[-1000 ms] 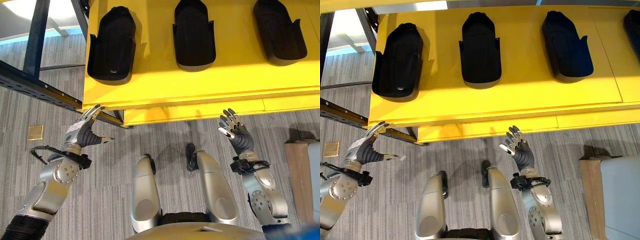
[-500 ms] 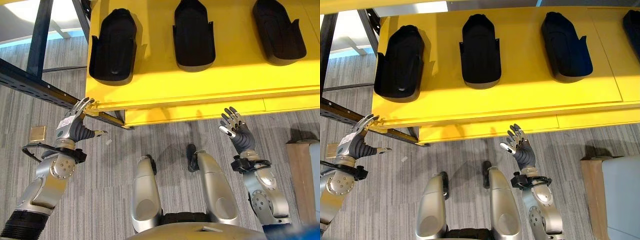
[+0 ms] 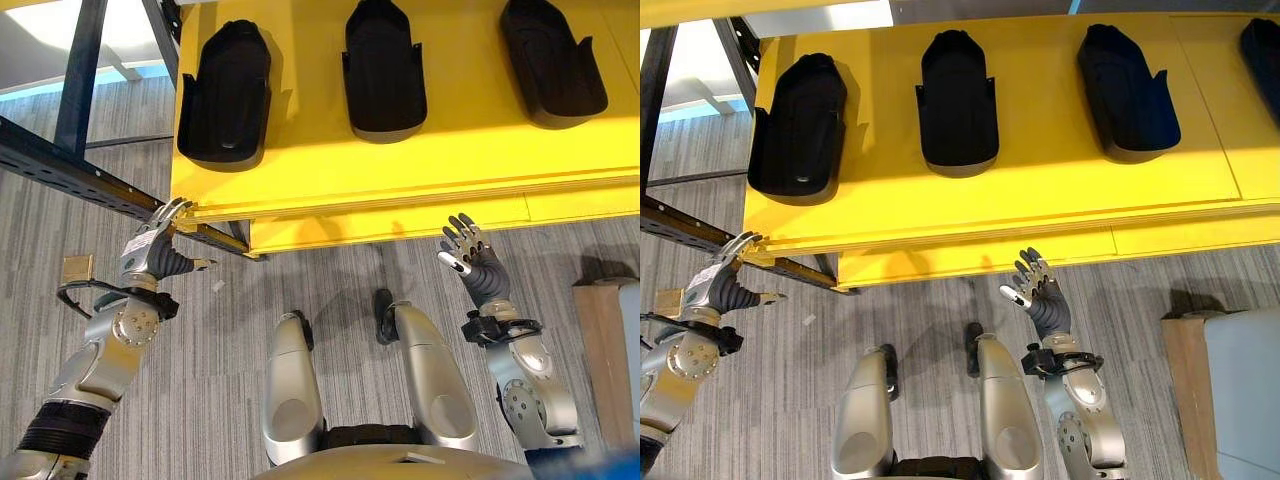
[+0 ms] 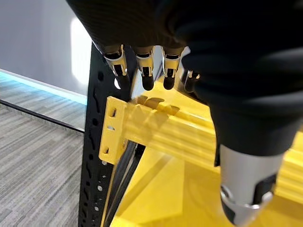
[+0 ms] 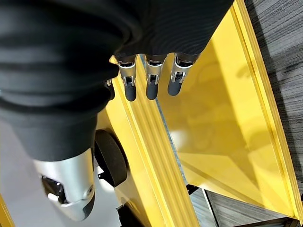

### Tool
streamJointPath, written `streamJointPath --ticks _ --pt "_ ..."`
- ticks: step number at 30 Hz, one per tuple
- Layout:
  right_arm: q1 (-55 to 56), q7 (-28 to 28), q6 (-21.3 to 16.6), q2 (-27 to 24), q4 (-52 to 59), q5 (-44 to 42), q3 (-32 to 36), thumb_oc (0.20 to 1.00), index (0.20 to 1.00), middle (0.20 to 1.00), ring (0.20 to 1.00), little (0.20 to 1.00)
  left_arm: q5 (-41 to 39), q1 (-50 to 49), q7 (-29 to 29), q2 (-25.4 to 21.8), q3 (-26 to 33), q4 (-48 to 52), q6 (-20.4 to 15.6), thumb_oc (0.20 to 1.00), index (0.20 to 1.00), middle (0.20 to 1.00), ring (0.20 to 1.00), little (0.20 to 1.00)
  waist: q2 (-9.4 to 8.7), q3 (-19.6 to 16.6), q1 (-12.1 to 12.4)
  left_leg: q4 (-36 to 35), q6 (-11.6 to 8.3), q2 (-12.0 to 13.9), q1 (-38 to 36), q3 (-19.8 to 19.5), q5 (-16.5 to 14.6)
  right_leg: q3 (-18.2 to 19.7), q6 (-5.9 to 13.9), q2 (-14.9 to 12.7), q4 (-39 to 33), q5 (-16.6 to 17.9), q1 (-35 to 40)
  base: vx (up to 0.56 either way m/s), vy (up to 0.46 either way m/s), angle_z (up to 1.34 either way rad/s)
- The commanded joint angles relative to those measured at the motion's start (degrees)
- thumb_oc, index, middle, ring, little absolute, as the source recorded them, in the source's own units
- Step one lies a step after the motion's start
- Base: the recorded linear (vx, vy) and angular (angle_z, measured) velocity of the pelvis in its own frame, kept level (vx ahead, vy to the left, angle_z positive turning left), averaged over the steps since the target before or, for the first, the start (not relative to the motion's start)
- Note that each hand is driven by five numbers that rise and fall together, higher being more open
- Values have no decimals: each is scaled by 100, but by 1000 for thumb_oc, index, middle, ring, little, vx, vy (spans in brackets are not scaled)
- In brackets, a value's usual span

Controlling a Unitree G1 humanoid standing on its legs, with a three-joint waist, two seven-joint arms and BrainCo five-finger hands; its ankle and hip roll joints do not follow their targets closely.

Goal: Move parts from the plastic box to the shelf.

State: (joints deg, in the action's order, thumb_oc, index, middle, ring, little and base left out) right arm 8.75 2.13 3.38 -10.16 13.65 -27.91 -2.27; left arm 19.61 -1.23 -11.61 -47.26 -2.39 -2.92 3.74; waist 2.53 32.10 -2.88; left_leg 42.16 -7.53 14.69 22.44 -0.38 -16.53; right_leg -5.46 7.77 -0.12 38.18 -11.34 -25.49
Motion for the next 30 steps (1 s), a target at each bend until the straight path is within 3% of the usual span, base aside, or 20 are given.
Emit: streamJointPath --ticks 1,30 --pt "-300 58 -306 128 23 -31 144 1000 1000 1000 1000 1000 147 184 -171 -114 -37 -150 -35 1000 1000 1000 1000 1000 -45 -230 56 -223 -267 378 -265 -283 1963 687 439 -496 828 1955 -367 0 0 0" --pt "-238 98 -282 187 -211 -231 91 1000 1000 1000 1000 1000 -22 1132 -274 217 -594 -1111 65 1000 1000 1000 1000 1000 -128 -230 -76 -339 -336 414 -512 -253 1990 756 512 -493 854 1933 -241 2 -1 -2"
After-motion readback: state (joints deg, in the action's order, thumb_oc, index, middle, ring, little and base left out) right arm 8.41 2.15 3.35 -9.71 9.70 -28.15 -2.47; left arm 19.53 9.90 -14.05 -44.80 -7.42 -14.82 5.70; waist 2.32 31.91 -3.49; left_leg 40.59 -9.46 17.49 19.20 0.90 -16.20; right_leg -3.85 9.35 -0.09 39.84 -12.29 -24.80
